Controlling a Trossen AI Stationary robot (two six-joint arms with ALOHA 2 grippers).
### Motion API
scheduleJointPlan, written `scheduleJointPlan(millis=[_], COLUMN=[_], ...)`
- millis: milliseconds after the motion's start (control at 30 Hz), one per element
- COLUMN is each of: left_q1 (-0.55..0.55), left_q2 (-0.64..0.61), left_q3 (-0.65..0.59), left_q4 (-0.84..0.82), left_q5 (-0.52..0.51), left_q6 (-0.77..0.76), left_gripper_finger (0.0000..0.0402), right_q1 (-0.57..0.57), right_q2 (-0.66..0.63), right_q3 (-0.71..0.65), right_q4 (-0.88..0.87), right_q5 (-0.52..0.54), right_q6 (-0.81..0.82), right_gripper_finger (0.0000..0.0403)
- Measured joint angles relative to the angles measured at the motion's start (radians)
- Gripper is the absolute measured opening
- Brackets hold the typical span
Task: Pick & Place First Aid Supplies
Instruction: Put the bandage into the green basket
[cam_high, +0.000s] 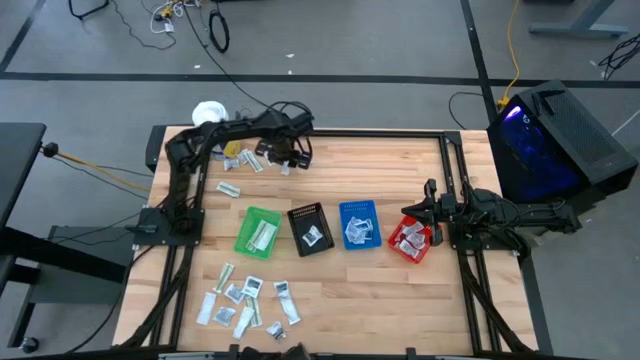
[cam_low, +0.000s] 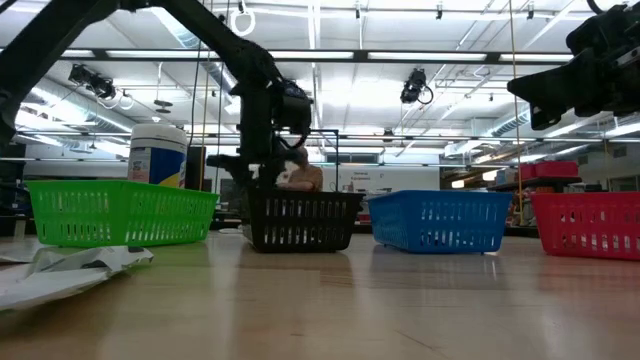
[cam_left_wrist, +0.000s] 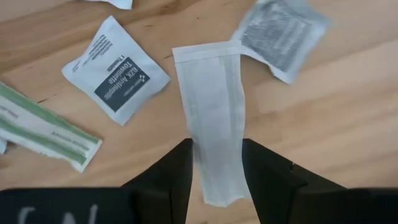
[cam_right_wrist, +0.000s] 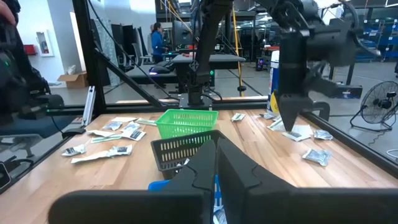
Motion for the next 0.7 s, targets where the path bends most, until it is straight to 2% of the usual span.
scheduleJointPlan(millis=[367, 700], left_q1=[-0.085, -0.208], left_q2=[-0.144, -0.166], left_q3=[0.001, 0.000], left_q4=[-0.005, -0.028], left_q5=[-0.006, -0.020], left_q6=[0.033, 0.068], left_gripper_finger=[0.0144, 0.0145], right_q1=[0.000, 0.000], right_q2=[0.000, 0.000], right_q3=[0.000, 0.000], right_q4=[0.000, 0.000], right_q5=[0.000, 0.000], right_q6=[0.000, 0.000], right_gripper_finger=[0.0023, 0.0023])
